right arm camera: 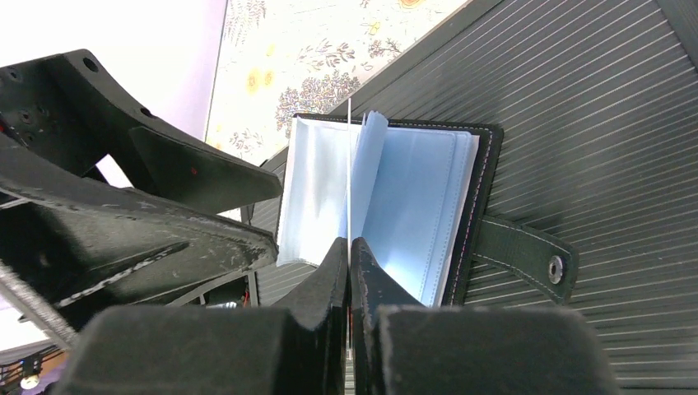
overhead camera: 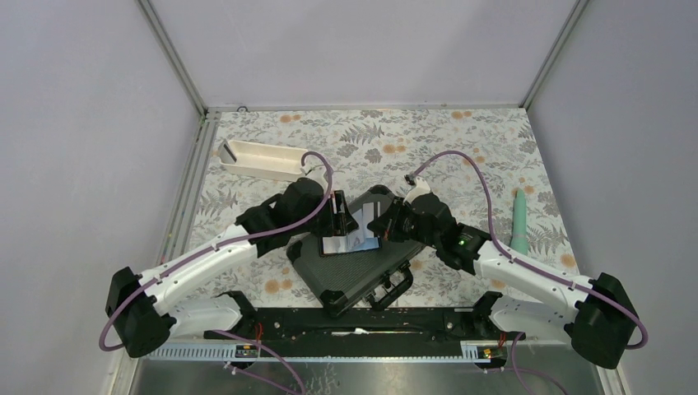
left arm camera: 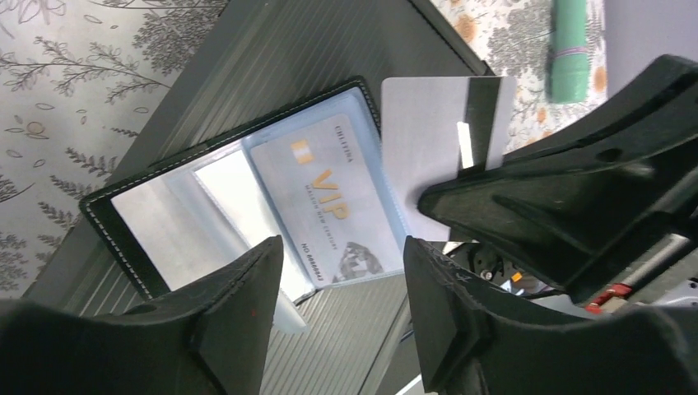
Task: Put the credit cards into the card holder
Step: Turn over the card holder at the center of the board.
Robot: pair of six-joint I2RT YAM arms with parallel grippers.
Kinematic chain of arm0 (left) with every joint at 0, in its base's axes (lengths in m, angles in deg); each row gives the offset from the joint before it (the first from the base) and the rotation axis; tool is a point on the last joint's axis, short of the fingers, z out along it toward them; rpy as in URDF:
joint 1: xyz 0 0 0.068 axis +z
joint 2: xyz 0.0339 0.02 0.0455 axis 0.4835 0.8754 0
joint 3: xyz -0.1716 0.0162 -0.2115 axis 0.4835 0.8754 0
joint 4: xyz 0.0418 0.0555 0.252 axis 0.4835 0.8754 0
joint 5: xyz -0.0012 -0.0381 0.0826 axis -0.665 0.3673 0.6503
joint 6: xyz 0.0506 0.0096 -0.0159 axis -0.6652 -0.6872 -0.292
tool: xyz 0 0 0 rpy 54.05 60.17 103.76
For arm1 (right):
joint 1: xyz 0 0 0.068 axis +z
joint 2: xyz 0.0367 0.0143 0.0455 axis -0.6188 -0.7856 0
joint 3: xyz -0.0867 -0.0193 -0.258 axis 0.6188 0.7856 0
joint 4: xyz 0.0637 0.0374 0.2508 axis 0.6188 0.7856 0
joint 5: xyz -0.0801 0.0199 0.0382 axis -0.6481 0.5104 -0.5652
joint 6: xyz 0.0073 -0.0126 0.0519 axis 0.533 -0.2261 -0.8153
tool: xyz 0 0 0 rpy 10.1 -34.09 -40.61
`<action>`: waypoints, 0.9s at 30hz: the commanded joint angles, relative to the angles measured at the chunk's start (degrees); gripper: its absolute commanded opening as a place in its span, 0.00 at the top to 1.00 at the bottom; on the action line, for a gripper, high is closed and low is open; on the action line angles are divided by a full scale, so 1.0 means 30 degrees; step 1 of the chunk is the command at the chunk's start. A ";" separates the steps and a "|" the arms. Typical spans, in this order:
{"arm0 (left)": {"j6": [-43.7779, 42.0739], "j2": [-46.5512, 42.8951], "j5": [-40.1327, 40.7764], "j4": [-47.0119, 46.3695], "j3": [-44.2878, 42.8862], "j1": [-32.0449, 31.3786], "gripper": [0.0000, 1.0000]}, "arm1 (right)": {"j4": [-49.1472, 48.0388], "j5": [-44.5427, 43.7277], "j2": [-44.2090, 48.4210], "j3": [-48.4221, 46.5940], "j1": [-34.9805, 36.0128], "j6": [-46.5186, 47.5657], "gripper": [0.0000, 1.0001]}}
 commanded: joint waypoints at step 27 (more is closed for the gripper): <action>-0.0141 0.1310 -0.0760 -0.1301 0.0008 -0.0125 0.40 | -0.1046 0.0620 -0.0386 -0.0299 0.0287 -0.0037 1.00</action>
